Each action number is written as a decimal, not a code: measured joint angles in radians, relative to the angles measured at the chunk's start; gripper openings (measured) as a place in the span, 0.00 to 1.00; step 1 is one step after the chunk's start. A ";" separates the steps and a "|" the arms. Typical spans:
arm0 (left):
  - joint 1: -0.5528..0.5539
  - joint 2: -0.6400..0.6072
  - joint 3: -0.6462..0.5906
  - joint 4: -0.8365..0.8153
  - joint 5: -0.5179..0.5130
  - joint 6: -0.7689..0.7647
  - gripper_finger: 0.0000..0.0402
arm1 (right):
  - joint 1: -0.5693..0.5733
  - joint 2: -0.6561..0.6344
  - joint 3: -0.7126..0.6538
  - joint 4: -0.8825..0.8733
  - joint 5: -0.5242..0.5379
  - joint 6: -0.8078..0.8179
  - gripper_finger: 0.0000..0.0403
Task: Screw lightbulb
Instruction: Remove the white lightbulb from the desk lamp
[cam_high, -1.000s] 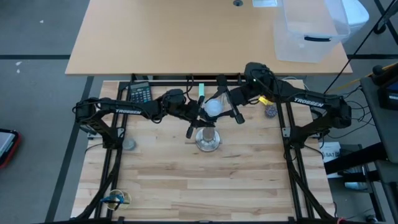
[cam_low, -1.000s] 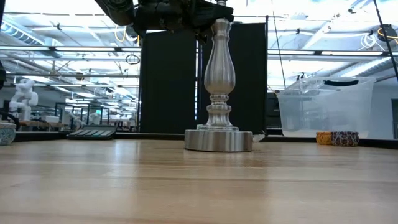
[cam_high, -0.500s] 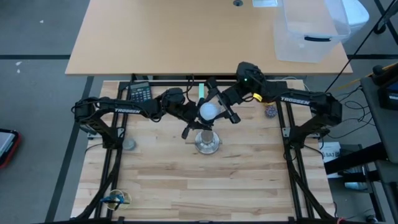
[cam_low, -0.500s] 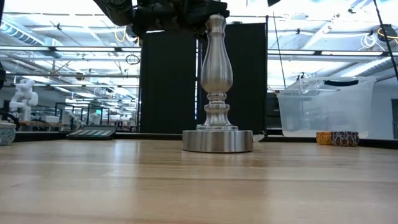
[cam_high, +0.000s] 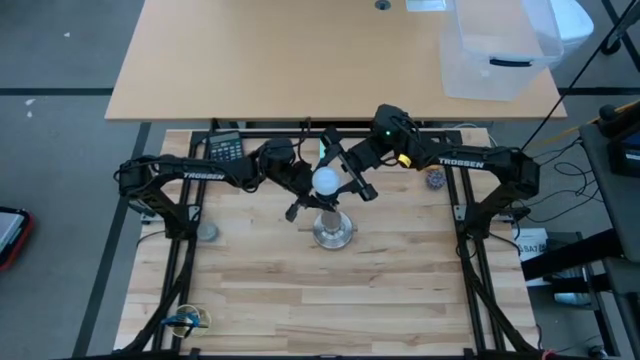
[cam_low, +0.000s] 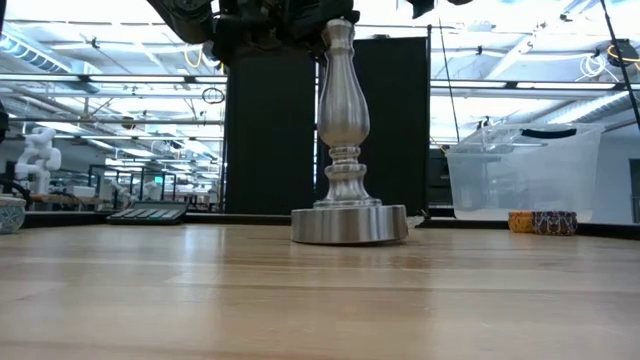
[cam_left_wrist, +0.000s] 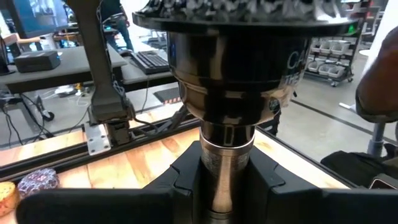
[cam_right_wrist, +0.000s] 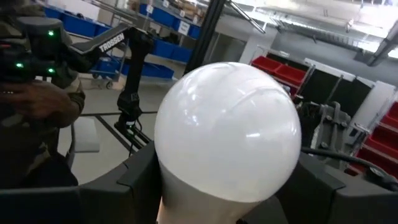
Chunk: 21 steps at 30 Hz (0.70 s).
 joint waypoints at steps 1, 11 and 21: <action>0.003 0.000 0.000 -0.001 0.004 -0.001 0.18 | -0.001 0.000 0.000 0.001 0.008 0.013 0.59; 0.015 0.000 0.001 -0.022 0.017 -0.001 0.18 | 0.000 -0.010 0.000 -0.003 0.111 0.083 0.68; 0.019 0.000 0.001 -0.022 0.011 -0.002 0.18 | 0.006 -0.014 0.002 0.011 0.161 0.144 0.85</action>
